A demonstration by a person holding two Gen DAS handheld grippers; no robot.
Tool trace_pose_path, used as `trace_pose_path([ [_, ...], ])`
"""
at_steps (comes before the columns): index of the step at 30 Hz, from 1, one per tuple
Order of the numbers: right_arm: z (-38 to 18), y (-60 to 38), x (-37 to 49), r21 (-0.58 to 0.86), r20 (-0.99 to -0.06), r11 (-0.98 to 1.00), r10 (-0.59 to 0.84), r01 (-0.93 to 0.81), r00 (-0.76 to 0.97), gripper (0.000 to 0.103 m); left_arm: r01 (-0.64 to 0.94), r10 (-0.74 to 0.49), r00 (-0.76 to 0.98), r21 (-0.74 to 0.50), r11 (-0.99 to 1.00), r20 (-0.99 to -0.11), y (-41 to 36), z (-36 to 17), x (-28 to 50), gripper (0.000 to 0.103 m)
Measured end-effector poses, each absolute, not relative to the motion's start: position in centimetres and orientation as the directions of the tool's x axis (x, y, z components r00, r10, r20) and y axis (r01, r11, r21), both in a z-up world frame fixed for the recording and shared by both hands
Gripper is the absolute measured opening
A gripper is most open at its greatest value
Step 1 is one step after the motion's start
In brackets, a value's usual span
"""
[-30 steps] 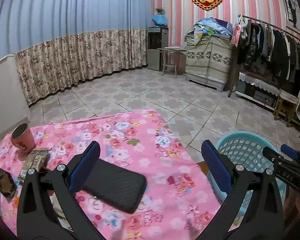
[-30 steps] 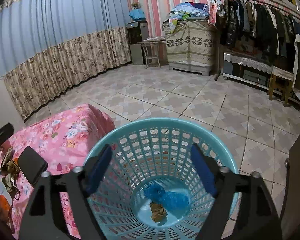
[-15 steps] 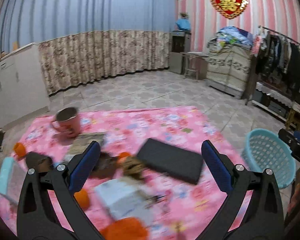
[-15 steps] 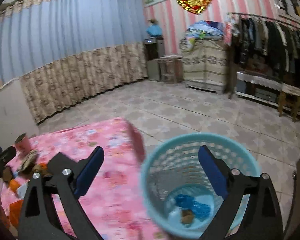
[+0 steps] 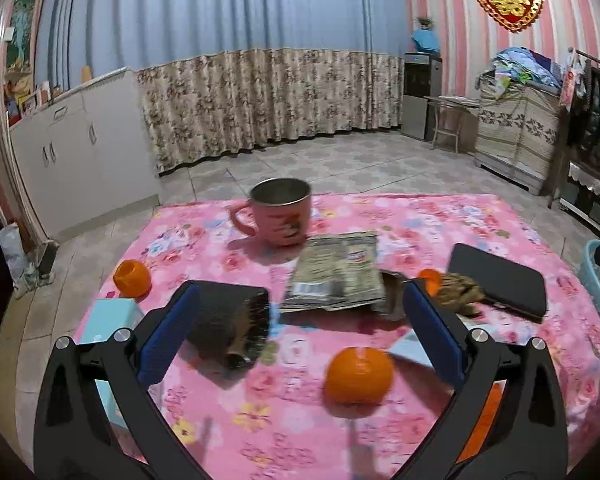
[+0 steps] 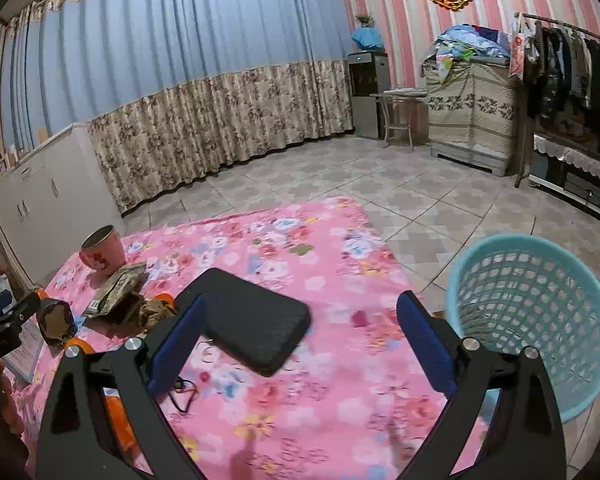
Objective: Collect trash
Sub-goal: 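Move the left tool back over the bed toward the black ribbed cylinder, then close the left tool around the black ribbed cylinder and lift it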
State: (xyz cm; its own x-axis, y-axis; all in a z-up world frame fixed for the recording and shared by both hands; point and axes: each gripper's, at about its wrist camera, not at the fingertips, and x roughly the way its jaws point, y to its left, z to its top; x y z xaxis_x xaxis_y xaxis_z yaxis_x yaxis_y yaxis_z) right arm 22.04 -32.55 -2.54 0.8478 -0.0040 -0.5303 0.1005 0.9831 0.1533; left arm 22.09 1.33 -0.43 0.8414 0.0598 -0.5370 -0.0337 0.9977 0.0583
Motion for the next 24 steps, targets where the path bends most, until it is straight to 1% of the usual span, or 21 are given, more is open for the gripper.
trace_pose_path([
  [5,-3.2,-30.4,22.9,0.076,-0.557,0.995,-0.017,0.071,0.830,0.093,-0.046,0.065,0.813,0.047,0.998,-0.579,2.9,-2.3,23.6,0.098],
  [9,-4.0,-29.9,23.3,0.033,-0.581,0.998,-0.030,0.060,0.814,0.093,-0.048,0.082,0.798,0.072,0.996,-0.597,3.5,-3.8,24.4,0.098],
  [13,-4.4,-29.7,23.8,0.037,-0.590,0.998,-0.022,0.054,0.807,0.093,-0.050,0.069,0.776,0.048,0.998,-0.627,4.4,-4.8,25.5,0.098],
  [18,-4.8,-28.8,24.5,0.016,-0.599,0.999,-0.028,0.048,0.800,0.093,-0.050,0.079,0.774,0.064,0.997,-0.628,4.7,-5.1,26.4,0.098],
  [24,-4.9,-28.0,24.9,0.003,-0.600,0.999,-0.024,0.033,0.800,0.093,-0.066,0.083,0.761,0.051,0.997,-0.643,6.2,-5.5,27.7,0.098],
])
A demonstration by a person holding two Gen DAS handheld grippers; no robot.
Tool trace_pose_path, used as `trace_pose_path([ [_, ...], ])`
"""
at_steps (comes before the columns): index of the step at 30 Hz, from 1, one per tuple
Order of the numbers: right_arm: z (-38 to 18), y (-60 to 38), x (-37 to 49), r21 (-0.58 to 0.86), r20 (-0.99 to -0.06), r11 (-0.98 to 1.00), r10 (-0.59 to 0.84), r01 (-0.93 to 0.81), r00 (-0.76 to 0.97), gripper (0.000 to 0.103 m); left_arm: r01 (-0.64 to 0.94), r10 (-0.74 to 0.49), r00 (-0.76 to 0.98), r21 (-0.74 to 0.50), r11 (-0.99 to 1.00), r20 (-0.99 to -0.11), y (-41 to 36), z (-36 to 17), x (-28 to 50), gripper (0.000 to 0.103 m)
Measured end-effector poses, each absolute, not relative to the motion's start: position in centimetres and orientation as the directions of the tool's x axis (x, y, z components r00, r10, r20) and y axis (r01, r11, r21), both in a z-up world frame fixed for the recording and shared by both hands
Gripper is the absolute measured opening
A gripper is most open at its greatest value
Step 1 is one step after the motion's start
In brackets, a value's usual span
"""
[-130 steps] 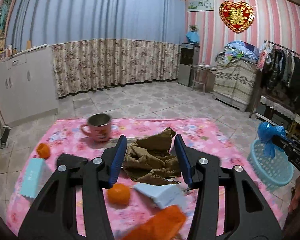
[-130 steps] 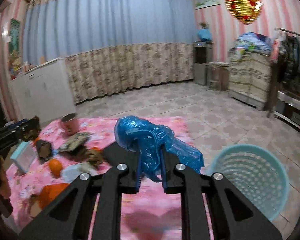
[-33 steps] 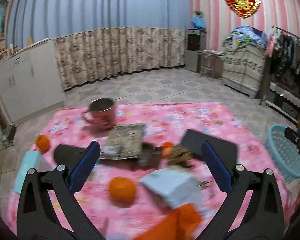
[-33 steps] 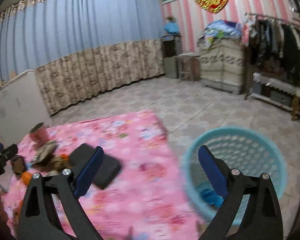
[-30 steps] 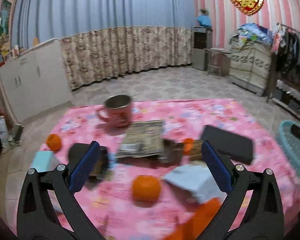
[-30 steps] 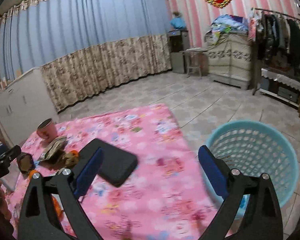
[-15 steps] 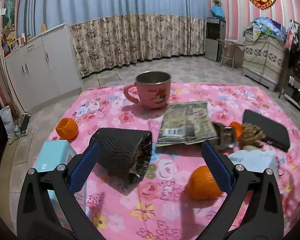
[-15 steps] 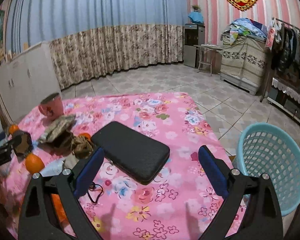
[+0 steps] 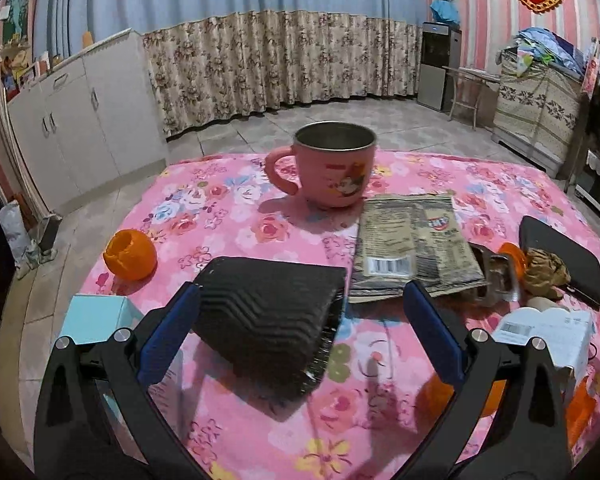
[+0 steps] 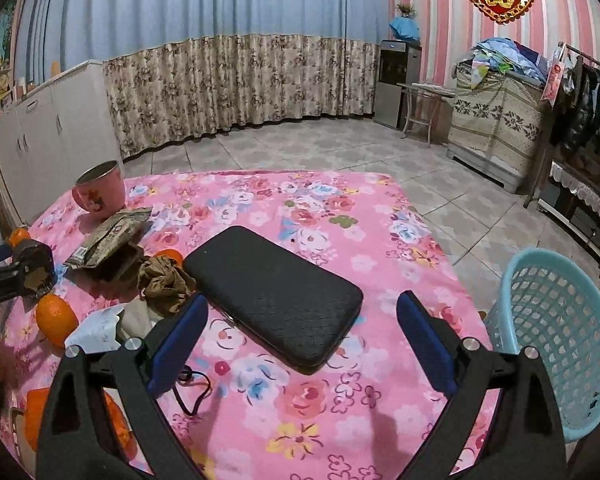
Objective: Collect trash
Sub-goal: 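Close the left tool around the black ribbed cylinder and lift it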
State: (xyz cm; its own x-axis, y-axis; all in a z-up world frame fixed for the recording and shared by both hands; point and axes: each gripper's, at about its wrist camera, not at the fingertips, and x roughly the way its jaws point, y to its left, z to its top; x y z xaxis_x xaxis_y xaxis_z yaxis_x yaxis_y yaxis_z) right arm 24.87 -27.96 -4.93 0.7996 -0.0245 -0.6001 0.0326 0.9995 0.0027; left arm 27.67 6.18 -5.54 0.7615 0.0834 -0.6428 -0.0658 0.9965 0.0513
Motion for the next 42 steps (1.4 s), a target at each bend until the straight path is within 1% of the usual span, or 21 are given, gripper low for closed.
trace_pose_path([
  [3,-4.9,-27.7,24.9,0.002,-0.600,1.000,-0.022,0.029,0.800,0.093,-0.073,0.079,0.755,0.035,0.997,-0.651,6.9,-5.6,28.2,0.098],
  [11,-5.1,-27.4,24.9,0.000,-0.602,1.000,-0.020,0.026,0.798,0.093,-0.062,0.104,0.747,0.087,0.994,-0.656,6.6,-6.1,29.1,0.098],
  [16,-5.0,-27.6,24.8,0.007,-0.600,1.000,-0.019,0.030,0.800,0.093,-0.053,0.078,0.742,0.058,0.997,-0.665,6.9,-5.9,29.0,0.097],
  [22,-5.0,-27.6,24.8,0.006,-0.601,1.000,-0.019,0.028,0.799,0.093,-0.030,0.096,0.722,0.109,0.994,-0.685,6.3,-6.3,29.8,0.098],
  [31,-4.9,-27.9,24.8,0.015,-0.601,0.999,-0.018,0.034,0.799,0.093,0.001,0.087,0.696,0.122,0.993,-0.713,6.3,-6.5,30.5,0.098],
  [33,-4.8,-28.1,24.8,0.014,-0.599,0.999,-0.019,0.035,0.801,0.093,0.031,0.057,0.692,0.108,0.994,-0.720,6.0,-6.4,30.4,0.097],
  [34,-4.8,-28.1,24.9,0.012,-0.597,0.999,-0.021,0.035,0.802,0.093,0.066,0.018,0.689,0.087,0.994,-0.724,5.6,-6.2,30.2,0.097],
  [36,-4.7,-28.3,24.8,0.012,-0.595,0.999,-0.023,0.037,0.804,0.093,0.101,-0.018,0.683,0.070,0.992,-0.730,5.0,-6.0,29.8,0.095],
  [38,-4.6,-28.5,24.9,0.016,-0.594,0.999,-0.023,0.040,0.804,0.093,0.112,-0.011,0.680,0.090,0.990,-0.733,4.5,-6.0,29.7,0.086],
  [40,-4.6,-28.7,24.8,0.019,-0.593,0.999,-0.022,0.041,0.805,0.093,0.108,0.002,0.676,0.102,0.989,-0.737,4.4,-6.1,29.6,0.081],
  [42,-4.6,-28.6,24.8,0.017,-0.594,0.999,-0.022,0.039,0.804,0.093,0.114,-0.020,0.664,0.074,0.991,-0.748,4.6,-6.3,29.6,0.078],
])
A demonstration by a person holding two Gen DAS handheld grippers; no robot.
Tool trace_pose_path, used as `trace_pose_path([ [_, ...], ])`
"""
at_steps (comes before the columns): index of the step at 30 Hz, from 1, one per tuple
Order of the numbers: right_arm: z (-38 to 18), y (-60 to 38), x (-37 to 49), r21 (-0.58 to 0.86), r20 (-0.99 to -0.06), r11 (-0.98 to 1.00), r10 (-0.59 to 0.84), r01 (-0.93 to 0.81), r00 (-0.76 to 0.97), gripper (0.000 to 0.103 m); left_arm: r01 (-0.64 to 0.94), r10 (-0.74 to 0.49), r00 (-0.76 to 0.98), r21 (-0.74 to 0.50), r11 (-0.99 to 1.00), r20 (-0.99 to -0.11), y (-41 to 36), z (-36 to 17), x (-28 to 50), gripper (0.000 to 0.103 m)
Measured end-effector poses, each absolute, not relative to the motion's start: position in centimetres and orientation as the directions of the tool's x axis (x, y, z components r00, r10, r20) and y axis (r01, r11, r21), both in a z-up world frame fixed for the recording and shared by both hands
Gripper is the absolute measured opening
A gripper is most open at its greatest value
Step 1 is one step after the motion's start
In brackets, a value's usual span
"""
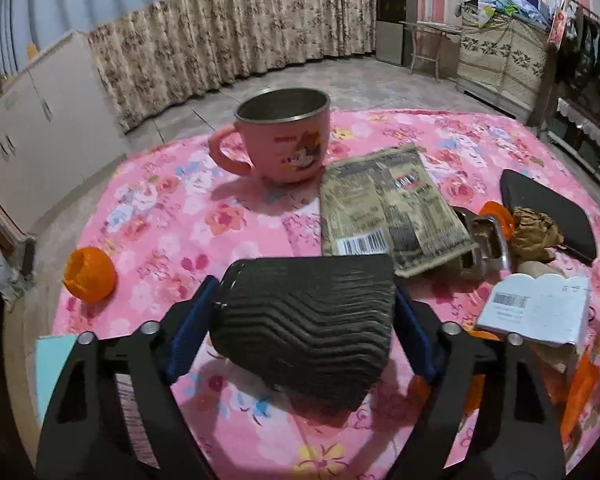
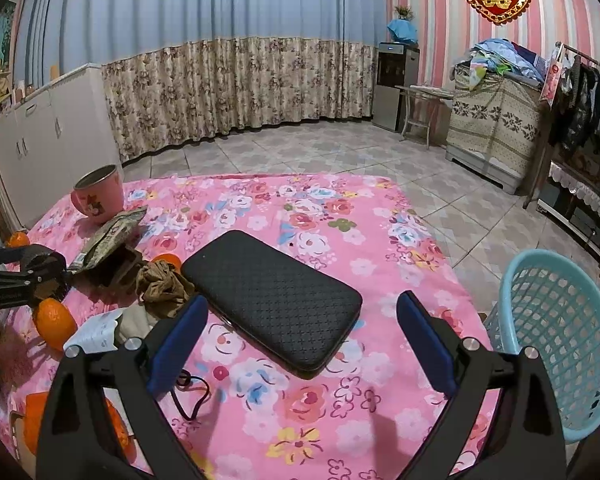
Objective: Collect trash
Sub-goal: 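Close the left tool around the black ribbed cylinder and lift it, then grasp the second brown cloth with the right tool while the left tool holds the cylinder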
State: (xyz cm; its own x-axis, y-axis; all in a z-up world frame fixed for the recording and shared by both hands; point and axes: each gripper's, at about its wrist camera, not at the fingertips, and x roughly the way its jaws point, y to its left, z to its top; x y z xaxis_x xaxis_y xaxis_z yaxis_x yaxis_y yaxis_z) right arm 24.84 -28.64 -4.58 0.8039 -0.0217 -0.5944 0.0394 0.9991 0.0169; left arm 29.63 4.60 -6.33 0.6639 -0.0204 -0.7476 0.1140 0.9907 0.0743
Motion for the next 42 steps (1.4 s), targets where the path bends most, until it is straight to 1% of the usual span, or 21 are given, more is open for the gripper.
trace_pose_path([
  [6,-4.6,-28.7,24.9,0.017,-0.594,0.999,-0.018,0.035,0.804,0.093,0.109,-0.039,0.647,0.042,0.993,-0.762,4.8,-7.3,30.2,0.078],
  [8,-4.6,-28.6,24.9,0.019,-0.594,0.999,-0.016,0.033,0.804,0.093,0.109,-0.026,0.666,0.063,0.992,-0.745,4.6,-7.1,29.9,0.072],
  [11,-4.6,-28.5,24.9,0.023,-0.595,0.999,-0.008,0.027,0.804,0.093,0.115,-0.037,0.686,0.058,0.992,-0.727,4.6,-6.7,29.5,0.071],
  [14,-4.7,-27.9,24.9,0.016,-0.598,1.000,0.001,0.010,0.802,0.093,0.089,0.007,0.719,0.101,0.991,-0.695,4.4,-5.7,28.9,0.071],
  [20,-4.6,-26.3,25.6,0.003,-0.594,1.000,0.019,-0.022,0.804,0.093,0.009,0.076,0.787,0.135,0.991,-0.612,5.0,-2.8,27.6,0.071],
  [24,-4.7,-24.6,26.8,0.003,-0.600,0.999,0.042,-0.050,0.799,0.093,-0.058,0.129,0.797,0.138,0.989,-0.590,6.0,-2.1,27.8,0.071],
  [28,-5.2,-22.7,28.0,0.026,-0.618,0.996,0.079,-0.080,0.782,0.093,-0.096,0.129,0.792,0.087,0.992,-0.597,6.9,-2.1,28.0,0.071],
  [32,-6.0,-20.3,29.1,0.017,-0.642,0.993,0.101,-0.118,0.760,0.092,-0.091,0.117,0.788,0.074,0.993,-0.604,7.1,-2.3,28.2,0.071],
  [33,-6.2,-19.6,29.3,0.010,-0.649,0.991,0.105,-0.130,0.753,0.089,-0.088,0.110,0.789,0.066,0.994,-0.605,7.1,-2.3,28.3,0.071],
  [37,-7.2,-18.2,30.2,-0.026,-0.677,0.989,0.089,-0.145,0.730,0.066,-0.088,0.109,0.789,0.065,0.994,-0.605,7.2,-2.7,28.3,0.071],
  [39,-7.7,-18.1,30.7,0.010,-0.696,0.987,0.121,-0.159,0.708,0.061,-0.088,0.105,0.787,0.059,0.994,-0.607,7.3,-2.7,28.3,0.071],
  [41,-8.1,-17.9,30.8,0.022,-0.703,0.985,0.136,-0.169,0.698,0.054,-0.087,0.101,0.786,0.052,0.995,-0.610,7.4,-2.8,28.2,0.071],
  [42,-8.2,-17.8,30.9,0.021,-0.704,0.984,0.141,-0.178,0.696,0.047,-0.088,0.102,0.787,0.053,0.995,-0.609,7.3,-2.8,28.2,0.071],
])
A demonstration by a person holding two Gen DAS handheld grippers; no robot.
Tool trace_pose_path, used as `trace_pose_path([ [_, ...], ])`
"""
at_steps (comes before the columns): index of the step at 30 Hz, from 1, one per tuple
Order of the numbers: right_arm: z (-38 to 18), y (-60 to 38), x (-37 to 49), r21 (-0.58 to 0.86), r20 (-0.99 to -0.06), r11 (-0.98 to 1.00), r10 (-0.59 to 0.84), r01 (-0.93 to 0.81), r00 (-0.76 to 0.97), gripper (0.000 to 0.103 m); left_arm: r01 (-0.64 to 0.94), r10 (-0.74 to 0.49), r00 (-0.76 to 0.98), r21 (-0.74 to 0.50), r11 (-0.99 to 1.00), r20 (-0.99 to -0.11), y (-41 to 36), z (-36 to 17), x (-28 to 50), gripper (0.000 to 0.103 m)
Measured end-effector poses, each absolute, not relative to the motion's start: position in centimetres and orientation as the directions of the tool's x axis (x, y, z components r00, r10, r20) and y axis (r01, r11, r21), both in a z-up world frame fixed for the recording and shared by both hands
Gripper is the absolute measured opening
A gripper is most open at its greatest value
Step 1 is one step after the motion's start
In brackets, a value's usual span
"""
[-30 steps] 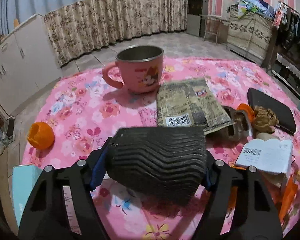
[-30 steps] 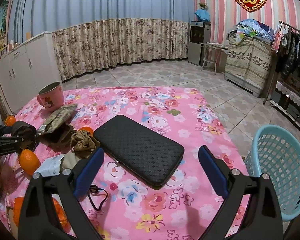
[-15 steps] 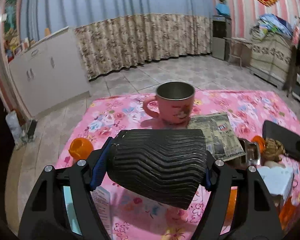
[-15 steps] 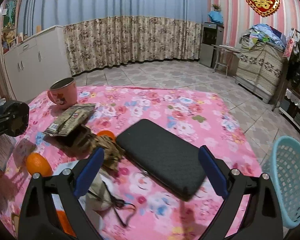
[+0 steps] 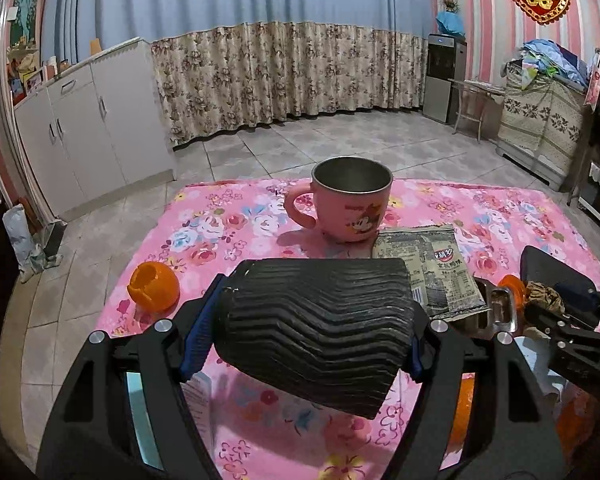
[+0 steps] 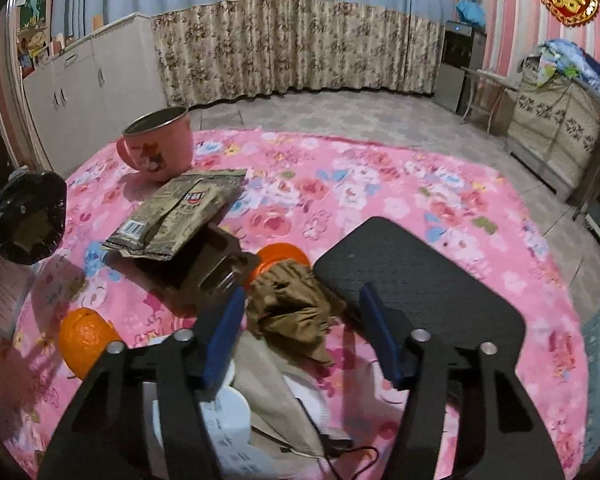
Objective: Collect trash
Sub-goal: 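Grasp the second brown cloth with the right tool while the left tool holds the cylinder, then carry both items to the teal basket while the left tool drops the cylinder inside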
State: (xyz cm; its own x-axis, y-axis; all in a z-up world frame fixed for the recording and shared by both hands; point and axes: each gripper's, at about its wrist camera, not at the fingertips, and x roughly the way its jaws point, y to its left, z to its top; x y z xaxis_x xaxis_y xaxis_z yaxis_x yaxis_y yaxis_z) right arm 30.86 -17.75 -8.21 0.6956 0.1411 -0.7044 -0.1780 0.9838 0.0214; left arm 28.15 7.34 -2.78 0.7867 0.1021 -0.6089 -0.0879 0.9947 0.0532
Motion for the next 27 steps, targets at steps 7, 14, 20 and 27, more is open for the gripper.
trace_pose_path([
  [7,-6.4,-18.1,29.3,0.038,-0.644,0.975,0.192,-0.219,0.741,0.036,-0.083,0.101,0.791,0.059,0.995,-0.603,7.1,-2.5,27.6,0.071],
  [14,-2.1,-23.0,26.7,0.041,-0.529,0.984,0.167,-0.172,0.832,0.036,-0.076,0.075,0.793,0.023,0.997,-0.604,4.9,-1.0,26.1,0.071],
  [20,0.1,-30.8,24.8,0.066,-0.493,0.996,0.082,-0.056,0.866,0.036,-0.014,0.022,0.827,0.018,1.000,-0.562,-0.9,1.8,24.9,0.071],
  [27,1.4,-40.2,22.2,0.040,-0.493,0.994,-0.068,0.100,0.867,0.036,0.100,-0.063,0.847,0.042,0.994,-0.528,-10.0,3.7,24.0,0.071],
])
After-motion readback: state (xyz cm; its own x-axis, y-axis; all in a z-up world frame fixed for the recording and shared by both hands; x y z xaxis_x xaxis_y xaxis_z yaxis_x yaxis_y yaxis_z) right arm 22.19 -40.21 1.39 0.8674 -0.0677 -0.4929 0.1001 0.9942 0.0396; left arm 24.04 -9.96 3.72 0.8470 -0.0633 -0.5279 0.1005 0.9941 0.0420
